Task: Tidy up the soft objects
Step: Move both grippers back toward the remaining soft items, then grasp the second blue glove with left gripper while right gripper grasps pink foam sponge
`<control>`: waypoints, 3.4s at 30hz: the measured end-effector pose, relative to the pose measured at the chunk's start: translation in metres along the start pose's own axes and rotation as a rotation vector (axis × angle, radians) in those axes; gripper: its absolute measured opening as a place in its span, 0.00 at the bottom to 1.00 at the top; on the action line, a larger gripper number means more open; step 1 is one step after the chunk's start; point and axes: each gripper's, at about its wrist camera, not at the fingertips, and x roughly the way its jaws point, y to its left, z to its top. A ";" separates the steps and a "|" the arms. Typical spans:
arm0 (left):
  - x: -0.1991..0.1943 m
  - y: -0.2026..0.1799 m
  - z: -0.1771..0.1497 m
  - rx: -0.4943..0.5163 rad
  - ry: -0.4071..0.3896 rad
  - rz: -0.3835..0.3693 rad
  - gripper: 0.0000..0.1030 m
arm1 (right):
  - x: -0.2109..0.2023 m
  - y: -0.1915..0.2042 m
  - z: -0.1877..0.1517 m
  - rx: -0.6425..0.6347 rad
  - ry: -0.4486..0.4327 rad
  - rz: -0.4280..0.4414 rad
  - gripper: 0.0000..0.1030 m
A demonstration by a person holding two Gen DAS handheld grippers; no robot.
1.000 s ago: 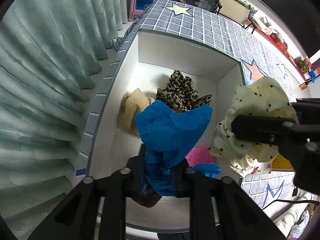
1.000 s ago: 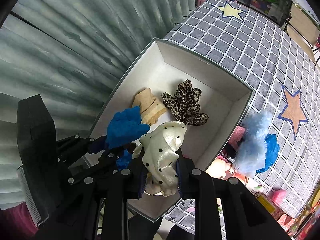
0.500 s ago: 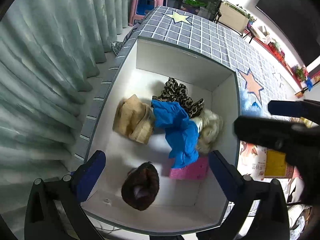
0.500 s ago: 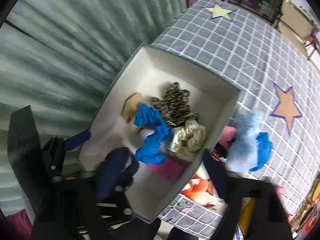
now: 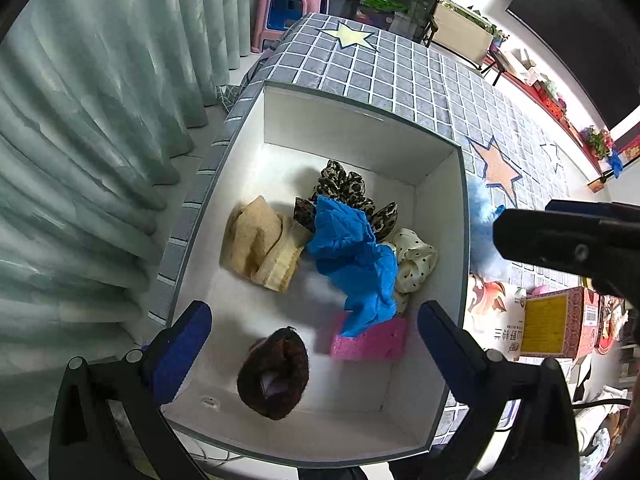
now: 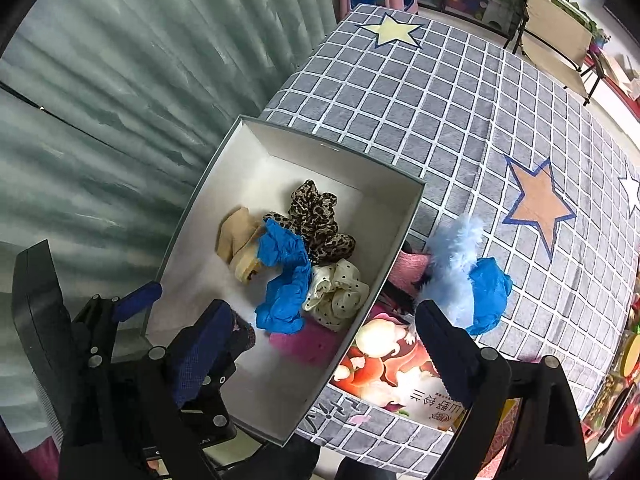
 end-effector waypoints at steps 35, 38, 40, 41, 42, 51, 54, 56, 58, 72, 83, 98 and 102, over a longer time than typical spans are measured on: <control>-0.002 -0.154 0.050 0.421 0.028 -0.043 1.00 | -0.077 -0.166 -0.030 0.416 -0.053 0.085 0.91; 0.009 -0.181 0.053 0.493 0.054 -0.037 1.00 | -0.084 -0.195 -0.040 0.477 -0.063 0.083 0.91; 0.017 -0.198 0.053 0.549 0.064 -0.028 1.00 | -0.087 -0.213 -0.047 0.513 -0.066 0.086 0.91; 0.021 -0.205 0.052 0.576 0.068 -0.020 1.00 | -0.087 -0.222 -0.050 0.527 -0.065 0.086 0.91; 0.027 -0.217 0.051 0.622 0.073 -0.002 1.00 | -0.086 -0.230 -0.054 0.541 -0.062 0.084 0.91; 0.091 -0.276 0.048 0.905 0.156 0.117 1.00 | -0.047 -0.302 -0.096 0.673 0.040 0.092 0.91; 0.103 -0.284 0.060 0.922 0.210 0.066 1.00 | -0.019 -0.320 -0.115 0.756 0.093 0.145 0.91; 0.113 -0.290 0.064 0.971 0.218 0.103 1.00 | 0.000 -0.330 -0.126 0.828 0.117 0.208 0.91; 0.123 -0.292 0.065 1.000 0.255 0.095 1.00 | 0.018 -0.336 -0.136 0.884 0.137 0.247 0.92; 0.181 -0.305 0.046 1.157 0.460 0.121 1.00 | 0.092 -0.332 -0.148 0.707 0.262 0.019 0.91; 0.221 -0.318 0.042 1.138 0.522 0.208 0.90 | 0.085 -0.372 -0.173 0.666 0.220 -0.108 0.91; 0.193 -0.365 0.031 1.094 0.445 0.130 0.28 | 0.092 -0.334 -0.166 0.528 0.209 -0.189 0.66; 0.170 -0.375 0.050 1.014 0.342 0.089 0.28 | 0.071 -0.331 -0.177 0.554 0.142 -0.147 0.46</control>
